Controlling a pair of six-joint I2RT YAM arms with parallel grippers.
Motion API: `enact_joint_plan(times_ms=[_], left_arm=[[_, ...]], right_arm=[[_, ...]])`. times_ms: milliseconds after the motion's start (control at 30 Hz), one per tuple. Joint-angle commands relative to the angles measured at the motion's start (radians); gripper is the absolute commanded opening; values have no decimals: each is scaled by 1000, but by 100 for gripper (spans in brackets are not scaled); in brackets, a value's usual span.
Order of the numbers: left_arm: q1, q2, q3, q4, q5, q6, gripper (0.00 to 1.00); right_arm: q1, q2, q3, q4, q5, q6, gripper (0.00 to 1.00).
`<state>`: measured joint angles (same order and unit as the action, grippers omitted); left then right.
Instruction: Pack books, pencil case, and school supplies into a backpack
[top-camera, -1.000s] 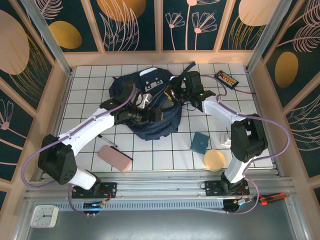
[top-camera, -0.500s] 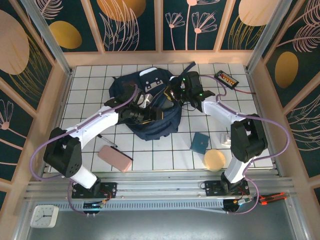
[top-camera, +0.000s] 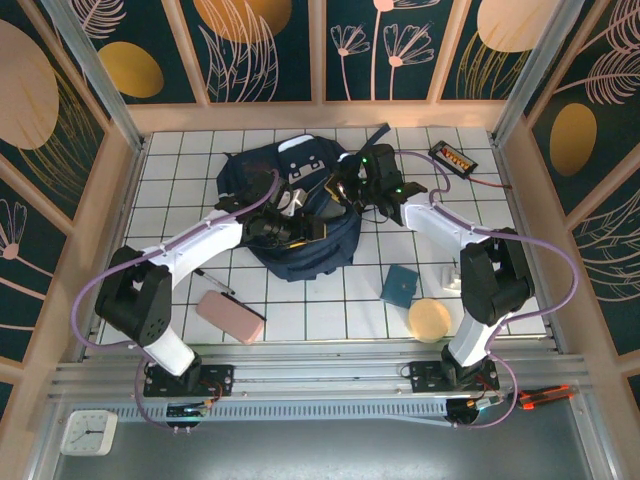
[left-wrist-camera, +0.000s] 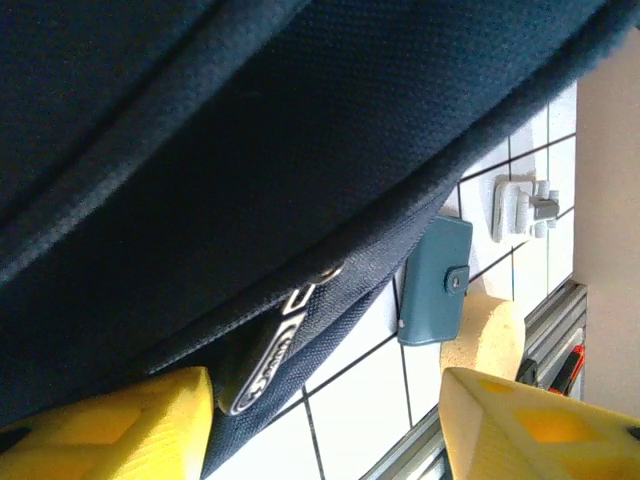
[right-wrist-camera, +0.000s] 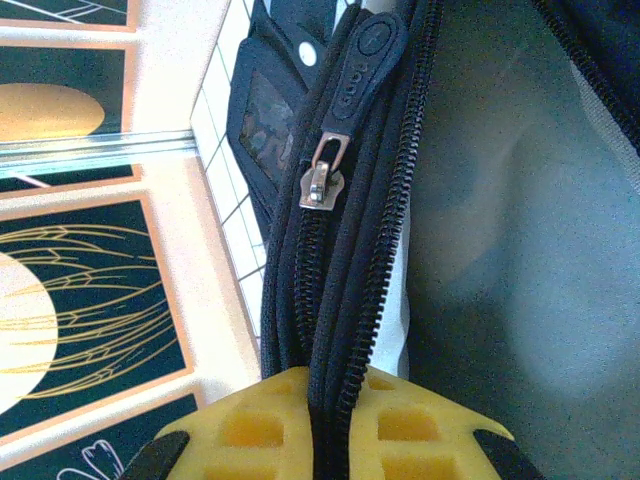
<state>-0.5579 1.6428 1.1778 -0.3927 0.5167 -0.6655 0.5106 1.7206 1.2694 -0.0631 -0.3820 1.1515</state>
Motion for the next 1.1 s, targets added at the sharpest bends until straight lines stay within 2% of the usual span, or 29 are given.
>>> enact_joint_plan(times_ms=[0,167,367,533,633,700,867,967,1067], left_arm=[[22,14,-8,70,2,-16,56],[49,3,-26,103,-18,-28,54],[63,24,-17,145,11,-39,52],[63,38,-9,163,32,-40,46],[62,41,-12,160,34,-34,36],[62,41,-17,154,29,-31,24],[64,41,-24,136,11,-21,13],[65,43,-32,128,-3,-13,0],[66,46,-35,109,-19,2,0]], right_arm=[[31,16,23,4,-23,2,6],[31,17,24,6,-23,4,5],[31,20,24,2,-26,7,4],[51,26,25,1,-28,6,1],[53,29,26,2,-28,8,1],[54,30,26,2,-28,8,0],[54,29,29,-2,-28,7,0],[55,24,26,-8,-25,4,0],[54,14,20,-18,-18,-1,0]])
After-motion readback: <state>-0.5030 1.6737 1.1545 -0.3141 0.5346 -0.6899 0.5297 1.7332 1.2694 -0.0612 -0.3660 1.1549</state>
